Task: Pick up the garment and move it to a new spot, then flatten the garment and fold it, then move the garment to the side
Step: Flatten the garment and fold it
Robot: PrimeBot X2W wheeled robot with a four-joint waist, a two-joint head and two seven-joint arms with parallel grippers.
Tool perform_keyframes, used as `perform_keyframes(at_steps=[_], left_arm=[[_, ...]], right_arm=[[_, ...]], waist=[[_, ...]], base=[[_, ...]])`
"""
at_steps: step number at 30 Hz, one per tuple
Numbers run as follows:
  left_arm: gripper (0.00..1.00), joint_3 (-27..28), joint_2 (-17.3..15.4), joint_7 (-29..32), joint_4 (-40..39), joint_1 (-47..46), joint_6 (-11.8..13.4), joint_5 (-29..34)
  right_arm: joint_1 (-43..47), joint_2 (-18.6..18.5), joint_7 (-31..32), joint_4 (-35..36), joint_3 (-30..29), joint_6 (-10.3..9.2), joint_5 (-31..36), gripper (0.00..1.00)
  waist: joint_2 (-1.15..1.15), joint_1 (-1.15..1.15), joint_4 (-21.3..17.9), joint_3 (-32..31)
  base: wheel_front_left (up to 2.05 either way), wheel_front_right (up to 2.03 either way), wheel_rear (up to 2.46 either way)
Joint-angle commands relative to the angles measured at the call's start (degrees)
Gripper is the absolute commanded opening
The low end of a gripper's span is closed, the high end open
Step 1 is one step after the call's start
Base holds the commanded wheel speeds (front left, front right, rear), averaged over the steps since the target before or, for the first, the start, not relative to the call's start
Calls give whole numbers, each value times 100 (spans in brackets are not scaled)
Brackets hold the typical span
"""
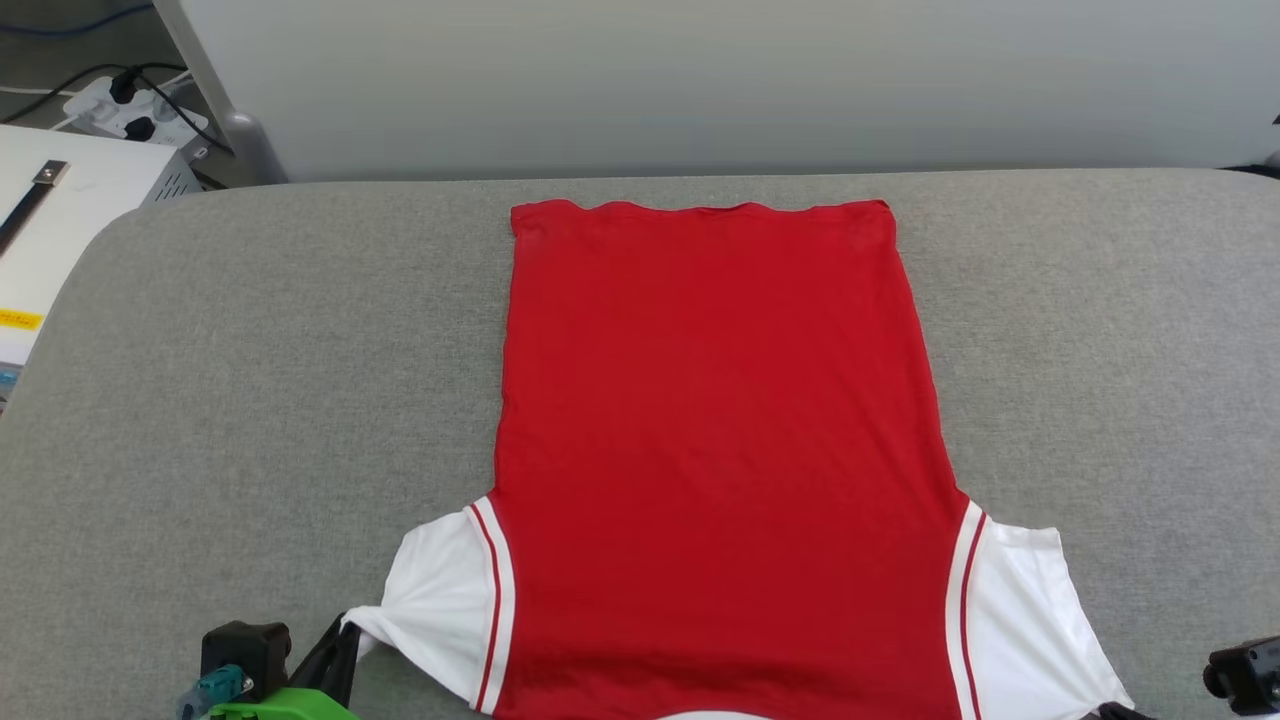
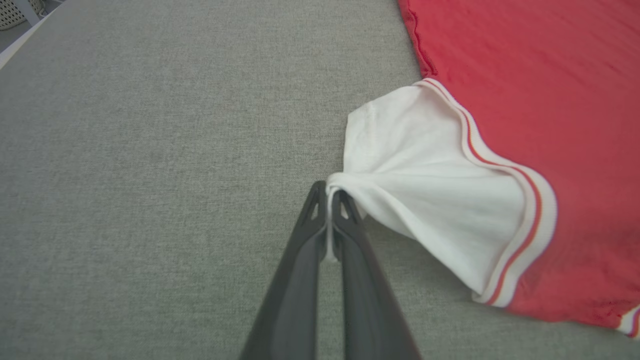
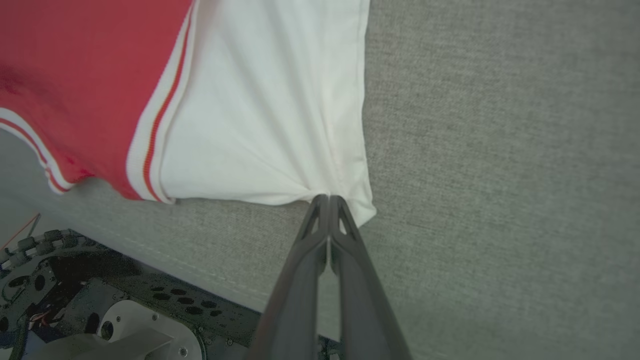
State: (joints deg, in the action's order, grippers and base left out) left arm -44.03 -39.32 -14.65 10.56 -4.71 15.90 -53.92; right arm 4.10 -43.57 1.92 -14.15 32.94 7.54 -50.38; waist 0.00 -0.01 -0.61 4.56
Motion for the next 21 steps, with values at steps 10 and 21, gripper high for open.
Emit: perform_keyframes(at_steps=[10, 21], left_arm=[[0, 223, 61, -34, -472, -156, 143, 561], [0, 240, 218, -34, -1074, -891, 209, 1135]], right_arm=[[-371, -35, 345, 828, -1607, -5, 782, 100], [-3236, 139, 1559, 1347, -2711, -5, 1517, 100]], waist=[[0, 1, 134, 452], [0, 1, 720, 1484]], base=[[0, 0, 0], [0, 0, 0]])
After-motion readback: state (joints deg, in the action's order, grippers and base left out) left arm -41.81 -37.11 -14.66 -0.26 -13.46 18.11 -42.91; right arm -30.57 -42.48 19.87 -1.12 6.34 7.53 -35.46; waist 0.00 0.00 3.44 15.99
